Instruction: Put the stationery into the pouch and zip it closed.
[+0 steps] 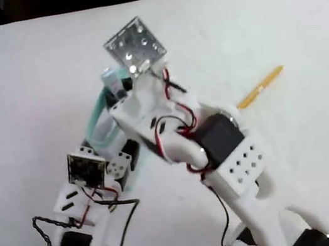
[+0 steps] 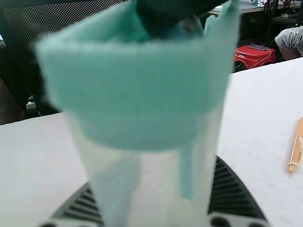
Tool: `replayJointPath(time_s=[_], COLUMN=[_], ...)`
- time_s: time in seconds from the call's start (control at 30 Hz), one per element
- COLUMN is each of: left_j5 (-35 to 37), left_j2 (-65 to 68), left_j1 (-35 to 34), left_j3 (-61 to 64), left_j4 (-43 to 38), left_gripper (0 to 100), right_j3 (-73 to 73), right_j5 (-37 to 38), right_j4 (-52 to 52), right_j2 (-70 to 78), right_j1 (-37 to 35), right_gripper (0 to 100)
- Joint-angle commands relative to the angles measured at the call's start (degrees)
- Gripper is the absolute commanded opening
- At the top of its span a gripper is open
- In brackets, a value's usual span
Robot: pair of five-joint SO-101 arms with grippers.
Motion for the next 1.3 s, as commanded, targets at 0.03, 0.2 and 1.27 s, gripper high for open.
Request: replayJointPath(time_s=[0.03,0.2,1.27], left_j5=[-0.53,-0.53,3.08], left_j2=[-0.66,-0.66,-0.66], left_j1=[-0.13,-0.13,-0.40], left_j3=[-0.70,-0.70,-5.89], left_j4=[-0.88,-0.88,5.71], left_gripper=[21,21,26], right_j3=[2.29,2.29,46.51], right_j5=[0.53,0.53,-7.47], right_j4=[-0.92,-0.84,-33.01], right_j2=[-3.38,-6.29,-19.82], right_j1=[-1.63,-1.63,29.41], right_gripper=[18.3,26.2,26.2])
